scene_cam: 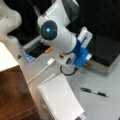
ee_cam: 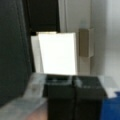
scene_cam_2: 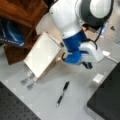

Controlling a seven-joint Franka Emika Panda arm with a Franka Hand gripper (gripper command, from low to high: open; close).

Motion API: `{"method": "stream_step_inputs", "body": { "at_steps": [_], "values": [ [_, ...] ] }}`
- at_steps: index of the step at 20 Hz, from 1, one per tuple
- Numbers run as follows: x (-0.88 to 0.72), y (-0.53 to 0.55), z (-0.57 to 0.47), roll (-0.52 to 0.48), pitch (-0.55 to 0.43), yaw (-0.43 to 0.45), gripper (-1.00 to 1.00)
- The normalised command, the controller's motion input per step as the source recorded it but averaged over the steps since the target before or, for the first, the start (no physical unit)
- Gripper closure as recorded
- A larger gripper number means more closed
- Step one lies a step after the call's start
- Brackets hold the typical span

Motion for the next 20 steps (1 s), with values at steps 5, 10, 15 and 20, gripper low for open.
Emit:
{"method": "stream_step_inputs", "body": {
  "at_steps": [5,10,15,20],
  "values": [
    [-0.22,0.10,0.00,-0.037,0.052,-0.033,-1.00],
    [-0.20,0.17,-0.06,-0.040,-0.023,-0.060,-1.00],
    [-0.15,0.19,-0.07,-0.019,-0.073,-0.087,-1.00],
    [-0.07,0.14,-0.11,0.050,-0.133,-0.135,-1.00]
  ]
}}
